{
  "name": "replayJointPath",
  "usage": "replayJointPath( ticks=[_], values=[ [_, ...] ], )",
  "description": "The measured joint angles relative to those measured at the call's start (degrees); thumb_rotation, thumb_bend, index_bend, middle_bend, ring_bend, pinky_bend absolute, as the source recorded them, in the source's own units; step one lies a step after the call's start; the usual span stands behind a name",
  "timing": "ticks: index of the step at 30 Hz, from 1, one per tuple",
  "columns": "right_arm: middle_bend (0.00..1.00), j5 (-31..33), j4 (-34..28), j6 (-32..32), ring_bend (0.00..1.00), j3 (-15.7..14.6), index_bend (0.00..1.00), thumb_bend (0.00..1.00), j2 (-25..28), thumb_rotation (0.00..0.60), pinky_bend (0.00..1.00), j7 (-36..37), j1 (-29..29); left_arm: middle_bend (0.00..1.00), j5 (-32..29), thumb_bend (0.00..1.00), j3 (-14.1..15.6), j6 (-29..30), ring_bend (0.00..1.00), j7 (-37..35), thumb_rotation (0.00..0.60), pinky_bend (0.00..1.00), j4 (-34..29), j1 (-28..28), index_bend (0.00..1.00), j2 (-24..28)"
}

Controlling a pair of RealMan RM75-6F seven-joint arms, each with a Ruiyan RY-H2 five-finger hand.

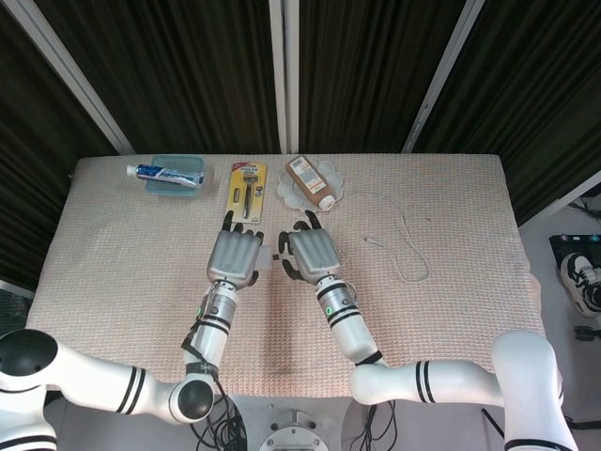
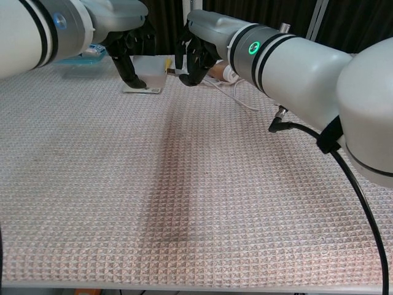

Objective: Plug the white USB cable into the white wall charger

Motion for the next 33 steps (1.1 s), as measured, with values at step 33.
replayJointPath(
  ticks=[33],
  values=[
    [0.53, 0.8, 1.5, -0.6, 0.24, 0.2, 0.64, 0.45, -0.8, 0.600, 0.00, 1.6, 0.4, 0.43, -2.5, 0.24, -0.7, 2.6, 0.22, 2.4, 0.600, 0.00, 3.5, -2.7, 0.46, -3.4]
  ],
)
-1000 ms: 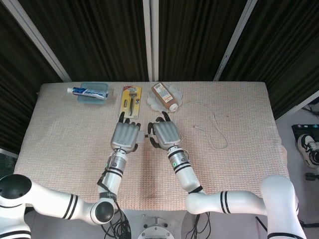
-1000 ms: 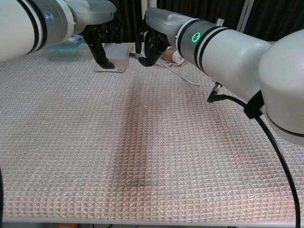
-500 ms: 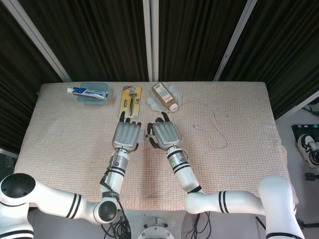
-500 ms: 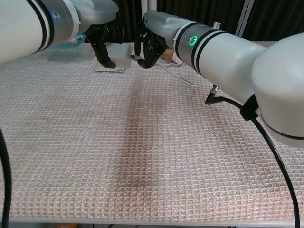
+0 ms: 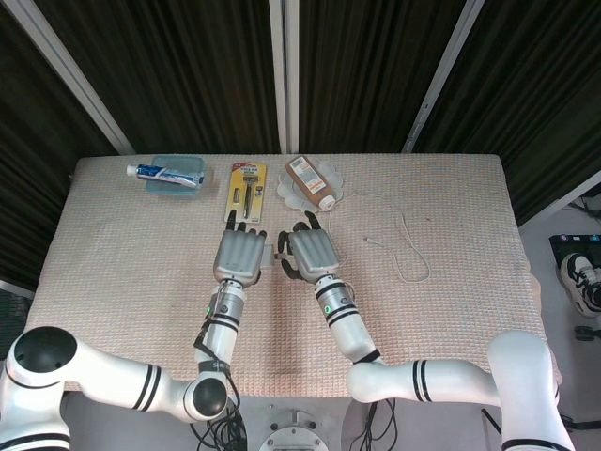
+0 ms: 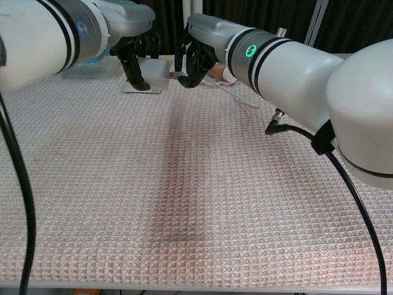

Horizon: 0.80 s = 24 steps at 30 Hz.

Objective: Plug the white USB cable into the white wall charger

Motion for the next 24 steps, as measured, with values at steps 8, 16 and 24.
replayJointPath(
  ticks=[8, 16, 24],
  values=[
    [0.53, -0.2, 0.6, -0.7, 0.24, 0.0, 0.64, 0.45, -0.4, 0.600, 0.00, 1.7, -0.2, 0.43, -0.4, 0.24, -0.6, -0.7, 0.22, -0.4, 0.600, 0.00, 0.5, 0.0, 0.46, -0.2],
    [0.53, -0.3, 1.0, -1.8, 0.24, 0.4, 0.64, 0.46, -0.7, 0.600, 0.00, 4.6, -0.8, 0.43, 0.0, 0.23, -0.9, -1.0, 0.22, -1.3, 0.600, 0.01, 0.3, 0.1, 0.46, -0.1],
    [0.53, -0.7, 1.2, -2.5, 0.24, 1.1, 0.64, 0.46, -1.0, 0.600, 0.00, 7.2, -1.2, 0.43, 0.1, 0.23, -1.1, -1.3, 0.22, -1.7, 0.600, 0.02, 0.3, 0.1, 0.46, -0.3]
  ],
)
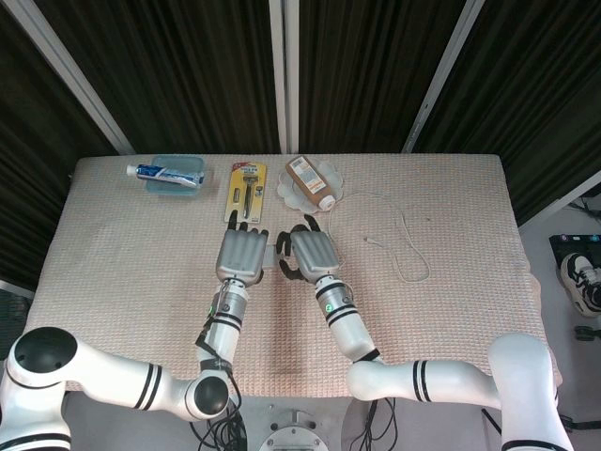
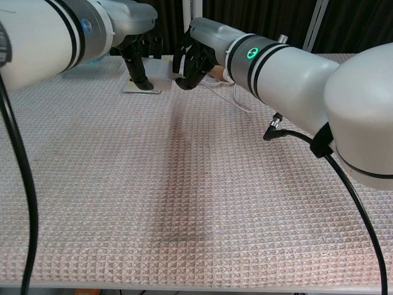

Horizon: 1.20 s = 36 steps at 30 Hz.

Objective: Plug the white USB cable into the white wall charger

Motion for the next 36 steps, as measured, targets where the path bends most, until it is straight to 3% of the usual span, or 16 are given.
replayJointPath(
  ticks=[9, 13, 17, 20, 28, 36],
  values=[
    [0.51, -0.7, 0.0, -0.4, 0.24, -0.2, 0.58, 0.42, 0.2, 0.600, 0.00, 1.2, -0.4, 0.43, -0.1, 0.23, -0.2, -0.4, 0.22, -0.5, 0.600, 0.02, 0.0, 0.1, 0.46, 0.1],
    [0.47, -0.6, -0.4, -0.5, 0.23, -0.6, 0.42, 0.30, 0.7, 0.600, 0.00, 0.8, -0.6, 0.43, -0.1, 0.22, -0.1, -0.7, 0.22, -0.9, 0.600, 0.02, -0.1, 0.2, 0.46, 0.3],
    [0.38, -0.3, -1.6, -0.2, 0.19, -1.1, 0.23, 0.11, 2.0, 0.600, 0.00, -0.2, -1.0, 0.43, 0.4, 0.22, 0.1, -1.4, 0.22, -2.1, 0.600, 0.03, -0.5, 0.8, 0.46, 0.9],
    [0.32, -0.6, -3.3, 0.5, 0.16, -1.8, 0.15, 0.06, 3.5, 0.600, 0.00, -0.9, -1.6, 0.42, 0.6, 0.21, 0.2, -2.6, 0.22, -3.7, 0.600, 0.06, -0.8, 1.7, 0.46, 1.7],
    [0.30, -2.3, -9.7, 3.8, 0.15, -5.6, 0.12, 0.06, 10.7, 0.600, 0.00, -4.6, -4.8, 0.39, 2.9, 0.19, 2.5, -9.5, 0.22, -12.3, 0.600, 0.06, 0.2, 5.7, 0.42, 3.8],
    [0.30, -6.2, -15.9, 6.2, 0.15, -9.8, 0.12, 0.07, 19.7, 0.600, 0.00, -5.8, -9.5, 0.31, 5.0, 0.17, 7.3, -17.3, 0.13, -19.3, 0.600, 0.04, 8.4, 9.5, 0.29, 3.1]
  ],
)
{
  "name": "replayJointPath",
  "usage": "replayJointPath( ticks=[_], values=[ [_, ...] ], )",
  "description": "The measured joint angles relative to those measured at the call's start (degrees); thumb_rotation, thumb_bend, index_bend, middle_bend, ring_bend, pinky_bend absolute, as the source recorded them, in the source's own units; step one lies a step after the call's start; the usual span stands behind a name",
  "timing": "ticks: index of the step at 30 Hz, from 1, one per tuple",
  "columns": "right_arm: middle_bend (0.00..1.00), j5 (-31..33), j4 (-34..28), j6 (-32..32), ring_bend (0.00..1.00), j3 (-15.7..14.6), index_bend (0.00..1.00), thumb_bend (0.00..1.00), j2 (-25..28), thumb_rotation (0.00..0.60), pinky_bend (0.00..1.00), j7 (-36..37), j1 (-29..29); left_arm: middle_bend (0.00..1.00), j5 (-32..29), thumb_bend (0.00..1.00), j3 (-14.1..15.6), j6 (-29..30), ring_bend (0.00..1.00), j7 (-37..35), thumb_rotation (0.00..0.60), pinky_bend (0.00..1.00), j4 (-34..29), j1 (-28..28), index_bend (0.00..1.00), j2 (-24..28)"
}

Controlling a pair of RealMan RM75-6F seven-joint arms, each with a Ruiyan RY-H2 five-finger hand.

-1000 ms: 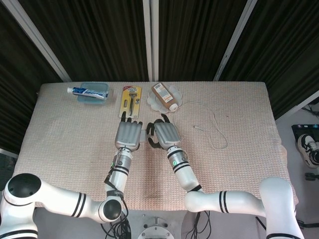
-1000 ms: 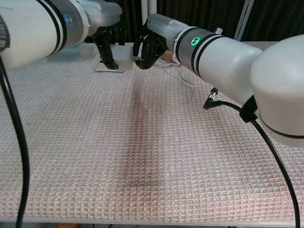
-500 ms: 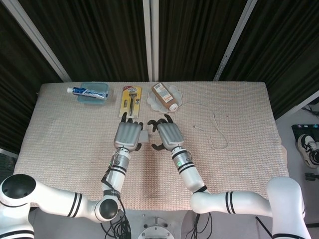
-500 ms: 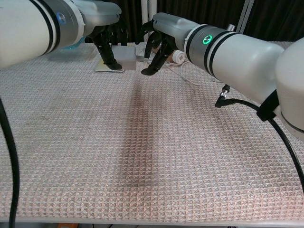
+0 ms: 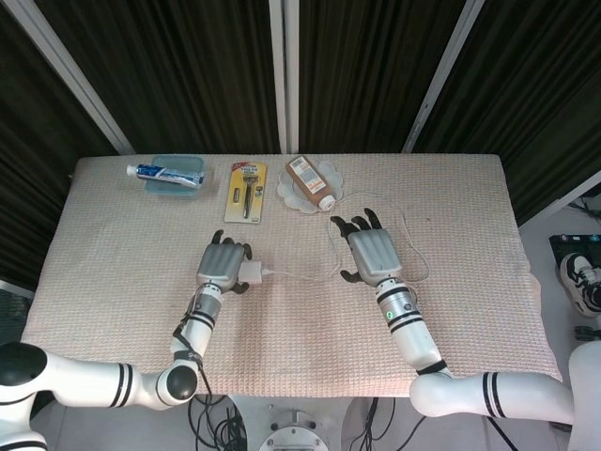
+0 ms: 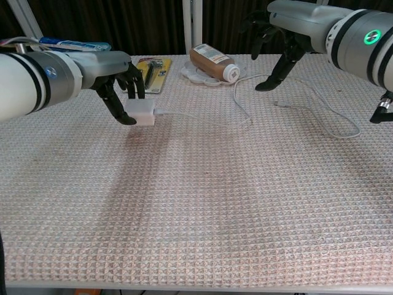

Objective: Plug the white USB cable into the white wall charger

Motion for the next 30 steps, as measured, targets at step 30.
replayJointPath(
  ticks=[30],
  values=[
    [0.17, -39.0, 5.5, 17.4, 0.00, -17.9, 0.12, 0.29, 26.9, 0.600, 0.00, 43.0, -35.0, 0.24, 46.3, 0.12, 17.6, 15.4, 0.05, -46.8, 0.600, 0.00, 8.1, 34.0, 0.23, 25.2]
  ],
)
